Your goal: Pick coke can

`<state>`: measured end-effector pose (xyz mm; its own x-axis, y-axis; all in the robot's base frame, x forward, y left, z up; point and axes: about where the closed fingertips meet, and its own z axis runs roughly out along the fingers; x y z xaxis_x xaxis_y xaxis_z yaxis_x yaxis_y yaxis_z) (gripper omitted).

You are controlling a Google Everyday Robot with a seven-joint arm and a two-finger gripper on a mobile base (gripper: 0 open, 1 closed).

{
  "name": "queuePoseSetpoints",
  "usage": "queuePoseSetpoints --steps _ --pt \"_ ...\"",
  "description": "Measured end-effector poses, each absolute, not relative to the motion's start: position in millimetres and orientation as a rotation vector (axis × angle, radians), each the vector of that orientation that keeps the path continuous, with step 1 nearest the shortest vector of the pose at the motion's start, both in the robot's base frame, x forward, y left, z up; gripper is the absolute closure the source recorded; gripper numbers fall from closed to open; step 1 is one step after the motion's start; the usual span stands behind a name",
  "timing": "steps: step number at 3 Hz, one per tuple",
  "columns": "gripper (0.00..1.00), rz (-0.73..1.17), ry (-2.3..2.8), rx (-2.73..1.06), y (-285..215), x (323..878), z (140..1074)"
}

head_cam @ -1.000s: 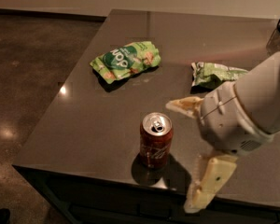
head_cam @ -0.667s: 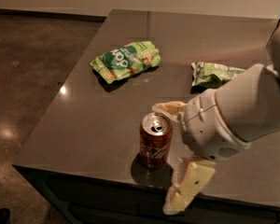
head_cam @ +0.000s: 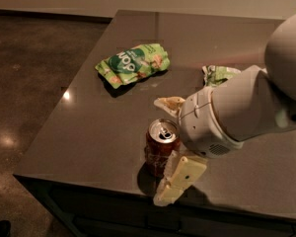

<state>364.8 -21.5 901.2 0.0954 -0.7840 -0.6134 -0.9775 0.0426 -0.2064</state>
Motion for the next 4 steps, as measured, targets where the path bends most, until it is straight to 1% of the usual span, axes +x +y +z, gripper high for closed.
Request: queuePoseSetpoints --steps 1,3,4 --pt "0.18 0.404 1.742 -1.767 -21.1 379.1 900.5" --pt "0.65 0.399 1.743 -1.770 -29.7 392.3 915.7" --pt "0.96 0.438 1.740 -1.782 -38.2 398.1 958.3"
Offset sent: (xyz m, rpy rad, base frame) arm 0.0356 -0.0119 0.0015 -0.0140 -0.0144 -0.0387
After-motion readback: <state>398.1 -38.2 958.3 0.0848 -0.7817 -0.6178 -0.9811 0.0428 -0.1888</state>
